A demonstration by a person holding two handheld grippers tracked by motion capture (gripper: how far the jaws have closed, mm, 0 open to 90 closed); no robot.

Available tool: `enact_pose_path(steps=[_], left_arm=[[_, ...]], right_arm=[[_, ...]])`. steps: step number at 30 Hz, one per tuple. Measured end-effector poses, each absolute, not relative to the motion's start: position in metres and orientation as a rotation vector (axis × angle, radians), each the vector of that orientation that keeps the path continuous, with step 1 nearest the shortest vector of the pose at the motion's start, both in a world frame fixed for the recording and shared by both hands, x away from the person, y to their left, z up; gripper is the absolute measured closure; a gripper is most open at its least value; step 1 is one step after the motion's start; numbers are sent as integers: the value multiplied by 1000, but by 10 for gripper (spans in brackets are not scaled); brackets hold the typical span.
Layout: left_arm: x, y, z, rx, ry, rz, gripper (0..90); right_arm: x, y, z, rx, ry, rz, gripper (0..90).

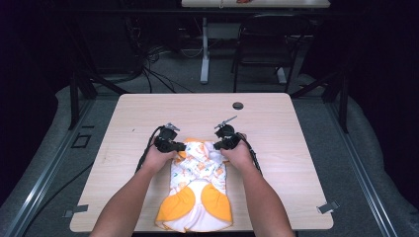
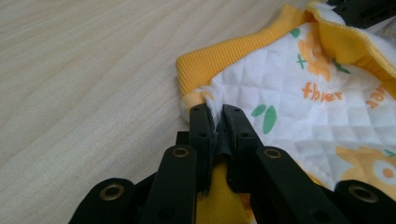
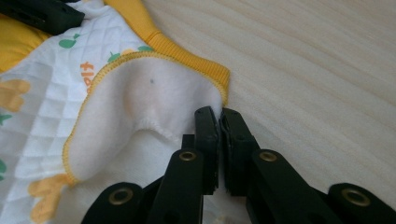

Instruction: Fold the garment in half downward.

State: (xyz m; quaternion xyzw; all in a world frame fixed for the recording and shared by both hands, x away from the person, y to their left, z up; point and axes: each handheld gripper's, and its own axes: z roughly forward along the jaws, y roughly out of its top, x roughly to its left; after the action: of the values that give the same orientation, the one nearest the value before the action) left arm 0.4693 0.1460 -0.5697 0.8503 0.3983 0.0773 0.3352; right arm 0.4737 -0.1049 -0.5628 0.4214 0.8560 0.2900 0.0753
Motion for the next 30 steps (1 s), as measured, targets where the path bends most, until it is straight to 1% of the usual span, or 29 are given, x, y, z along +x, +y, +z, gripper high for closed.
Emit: enact_pose_path(steps=[9,16,24,30], left_arm=[[468,145,-565,2222,1049,197,839],[466,146,-557,2211,1030,200,843],[465,149,-545,2206,1015,212,844],[466,152,-531,2199,1005,231,844]], right_arm=[[472,-103,-557,1227,2564,836,871],[469,-111,-546,1212,2555,884,872],[466,-110,-541,1203,2537,921,872],[467,-108,-525,1136,2544,905,872]])
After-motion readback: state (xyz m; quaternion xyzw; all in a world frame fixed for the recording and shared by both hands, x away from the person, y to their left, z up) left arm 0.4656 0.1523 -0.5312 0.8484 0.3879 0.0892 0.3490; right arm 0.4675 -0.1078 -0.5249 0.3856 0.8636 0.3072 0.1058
